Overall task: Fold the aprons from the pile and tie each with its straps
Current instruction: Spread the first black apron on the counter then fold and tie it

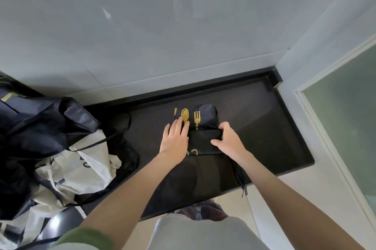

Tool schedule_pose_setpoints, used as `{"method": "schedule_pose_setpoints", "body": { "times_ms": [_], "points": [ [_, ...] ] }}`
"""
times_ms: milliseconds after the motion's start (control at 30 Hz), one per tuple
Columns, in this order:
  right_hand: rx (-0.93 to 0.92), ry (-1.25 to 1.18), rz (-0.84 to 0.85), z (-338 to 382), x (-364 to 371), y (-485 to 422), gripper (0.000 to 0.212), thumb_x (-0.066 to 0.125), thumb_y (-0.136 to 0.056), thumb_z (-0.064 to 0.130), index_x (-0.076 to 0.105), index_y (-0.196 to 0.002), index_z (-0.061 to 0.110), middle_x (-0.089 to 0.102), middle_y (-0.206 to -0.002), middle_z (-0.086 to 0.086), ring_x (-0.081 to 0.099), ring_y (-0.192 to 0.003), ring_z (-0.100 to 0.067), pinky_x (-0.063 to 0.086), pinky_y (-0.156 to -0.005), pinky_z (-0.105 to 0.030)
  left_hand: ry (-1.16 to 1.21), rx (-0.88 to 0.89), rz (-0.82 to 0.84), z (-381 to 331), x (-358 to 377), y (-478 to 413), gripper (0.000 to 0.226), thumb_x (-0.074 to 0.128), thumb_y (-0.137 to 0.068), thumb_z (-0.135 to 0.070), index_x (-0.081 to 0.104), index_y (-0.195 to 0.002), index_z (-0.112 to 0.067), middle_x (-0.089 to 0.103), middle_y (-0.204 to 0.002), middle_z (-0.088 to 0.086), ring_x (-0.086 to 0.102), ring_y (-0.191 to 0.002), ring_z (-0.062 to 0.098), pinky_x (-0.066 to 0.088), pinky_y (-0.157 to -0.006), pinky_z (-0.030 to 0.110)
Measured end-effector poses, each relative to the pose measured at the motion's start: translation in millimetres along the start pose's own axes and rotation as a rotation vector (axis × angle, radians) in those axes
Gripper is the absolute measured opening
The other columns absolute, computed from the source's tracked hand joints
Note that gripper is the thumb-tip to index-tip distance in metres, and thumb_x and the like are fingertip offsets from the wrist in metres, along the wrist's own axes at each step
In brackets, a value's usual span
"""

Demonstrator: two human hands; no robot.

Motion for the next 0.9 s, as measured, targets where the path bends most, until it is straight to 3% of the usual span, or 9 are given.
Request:
{"method": "schedule_pose_setpoints", "body": {
  "times_ms": [100,200,333,433,633,733,833,900],
  "points": [
    [-0.080,-0.042,-0.062,15.4,-12.5,-9.2,0.048,0.067,-0.087,0.020,0.047,-0.131,0.014,0.046,-0.115,-0.001,0.047,-0.115,-0.022,0.044,-0.098,-0.035,-0.014,0.065,0.055,4.5,9.2,-12.3,0.066,0.021,-0.101,-0.055,0.005,-0.155,-0.020,-0.001,-0.162,0.008,-0.001,-0.150,0.025,0.005,-0.121,0.046],
    [-0.078,-0.142,-0.093,25.9,-18.9,-21.9,0.042,0.062,-0.092,0.026,0.053,-0.130,0.011,0.050,-0.116,-0.004,0.052,-0.110,-0.020,0.044,-0.094,-0.030,-0.075,0.124,0.088,6.6,13.5,-26.1,0.070,0.010,-0.096,-0.062,-0.004,-0.154,-0.025,-0.012,-0.161,0.008,-0.011,-0.148,0.027,-0.001,-0.120,0.049],
    [-0.031,-0.100,-0.097,28.1,-15.5,-39.1,0.028,0.053,-0.097,0.032,0.059,-0.101,0.005,0.050,-0.102,-0.007,0.053,-0.097,-0.021,0.043,-0.083,-0.031,-0.105,0.188,0.058,2.7,20.2,-34.3,0.075,-0.008,-0.090,-0.062,0.002,-0.155,-0.026,-0.002,-0.162,0.009,-0.005,-0.149,0.027,-0.004,-0.118,0.047],
    [-0.011,-0.080,-0.106,23.5,-14.4,-41.5,0.029,0.044,-0.102,0.027,0.057,-0.098,0.001,0.048,-0.096,-0.006,0.051,-0.092,-0.020,0.035,-0.078,-0.027,-0.065,0.193,0.036,1.5,25.0,-33.7,0.071,0.002,-0.094,-0.062,0.007,-0.155,-0.026,0.008,-0.162,0.009,0.003,-0.149,0.028,0.003,-0.119,0.047],
    [0.024,-0.120,-0.143,9.6,-24.2,-45.5,0.030,0.043,-0.102,0.024,0.052,-0.083,0.002,0.047,-0.087,-0.006,0.048,-0.084,-0.019,0.033,-0.075,-0.027,0.004,0.186,0.042,-8.4,26.8,-37.6,0.071,0.003,-0.093,-0.064,-0.001,-0.153,-0.027,0.002,-0.162,0.009,-0.001,-0.149,0.026,0.002,-0.119,0.046],
    [0.045,-0.161,-0.105,4.9,-28.2,-48.7,0.033,0.044,-0.101,0.024,0.050,-0.076,0.004,0.048,-0.081,-0.005,0.048,-0.076,-0.017,0.036,-0.072,-0.029,0.114,0.121,-0.026,-6.8,11.2,-44.2,0.073,0.013,-0.095,-0.061,0.017,-0.154,-0.018,0.017,-0.160,0.011,0.019,-0.147,0.028,0.013,-0.118,0.044],
    [0.071,-0.237,-0.059,2.4,-29.6,-52.5,0.028,0.050,-0.098,0.027,0.044,-0.075,0.012,0.046,-0.072,-0.002,0.045,-0.067,-0.013,0.036,-0.061,-0.025,0.264,-0.009,-0.074,6.4,-8.8,-63.2,0.058,0.030,-0.101,-0.047,0.028,-0.150,-0.017,0.033,-0.152,0.009,0.036,-0.135,0.027,0.029,-0.111,0.041],
    [0.066,-0.264,-0.040,3.8,-28.5,-54.0,0.026,0.052,-0.097,0.032,0.048,-0.080,0.013,0.050,-0.073,-0.002,0.049,-0.069,-0.014,0.040,-0.064,-0.027,0.264,-0.104,-0.073,19.5,-17.5,-80.9,0.046,0.035,-0.102,-0.042,0.041,-0.140,-0.017,0.046,-0.138,0.007,0.041,-0.124,0.026,0.033,-0.102,0.038]
  ]
}}
Point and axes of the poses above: each hand's wrist, its own y-axis away from the middle knuckle, its own x-axis out of the palm, z = x × y, the point moved 9 cm from there along -y, towards the middle knuckle
